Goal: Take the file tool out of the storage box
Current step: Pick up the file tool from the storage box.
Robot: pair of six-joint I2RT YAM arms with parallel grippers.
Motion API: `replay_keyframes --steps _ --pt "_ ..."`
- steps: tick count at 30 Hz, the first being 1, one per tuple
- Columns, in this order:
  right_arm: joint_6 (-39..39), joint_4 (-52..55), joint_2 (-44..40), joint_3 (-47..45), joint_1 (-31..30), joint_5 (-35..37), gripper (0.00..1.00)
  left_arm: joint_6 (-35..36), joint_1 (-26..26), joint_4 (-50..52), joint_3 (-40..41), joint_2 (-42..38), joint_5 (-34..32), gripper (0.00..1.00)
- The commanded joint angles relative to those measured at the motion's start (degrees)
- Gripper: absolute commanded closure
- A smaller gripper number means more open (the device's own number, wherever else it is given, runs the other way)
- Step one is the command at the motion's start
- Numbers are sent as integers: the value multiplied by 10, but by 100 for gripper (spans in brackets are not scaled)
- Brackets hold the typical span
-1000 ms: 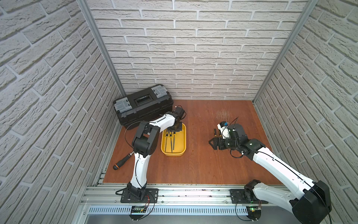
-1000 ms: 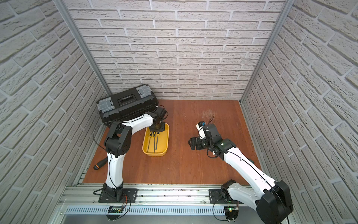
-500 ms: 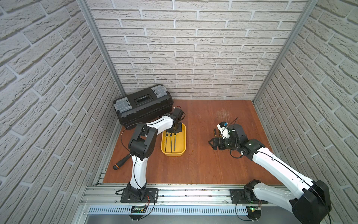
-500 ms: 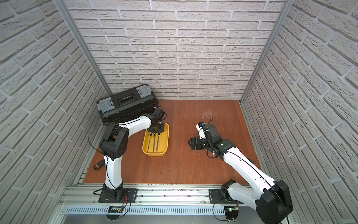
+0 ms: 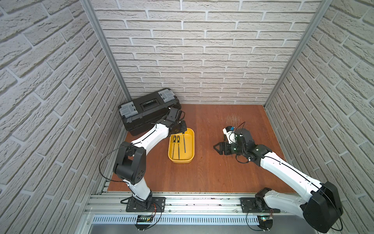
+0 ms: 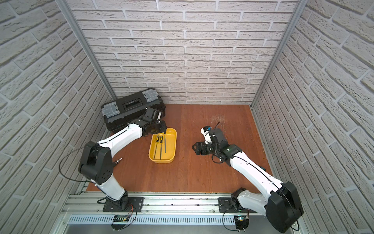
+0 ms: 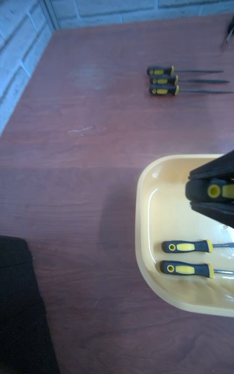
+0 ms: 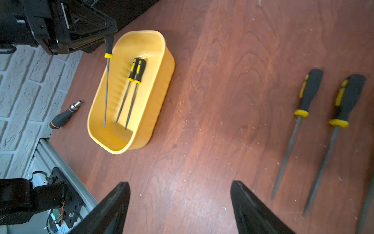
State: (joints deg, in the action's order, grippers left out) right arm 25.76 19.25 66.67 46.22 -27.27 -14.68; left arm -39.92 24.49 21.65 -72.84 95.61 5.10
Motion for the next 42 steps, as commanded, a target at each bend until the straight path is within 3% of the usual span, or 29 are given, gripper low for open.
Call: replay_keyframes --steps 1,13,31,42 --pt "34 -72 15 7 -29 -25 21 -41 -1 -75 25 -37 35 79" --pt "68 -143 108 68 -100 -48 40 -102 -1 -178 83 -92 99 79" --pt "69 -163 174 120 -143 -45 65 -124 1 -195 91 -114 113 79" --pt "65 -157 190 133 -152 -32 75 -125 1 -189 90 -120 113 79"
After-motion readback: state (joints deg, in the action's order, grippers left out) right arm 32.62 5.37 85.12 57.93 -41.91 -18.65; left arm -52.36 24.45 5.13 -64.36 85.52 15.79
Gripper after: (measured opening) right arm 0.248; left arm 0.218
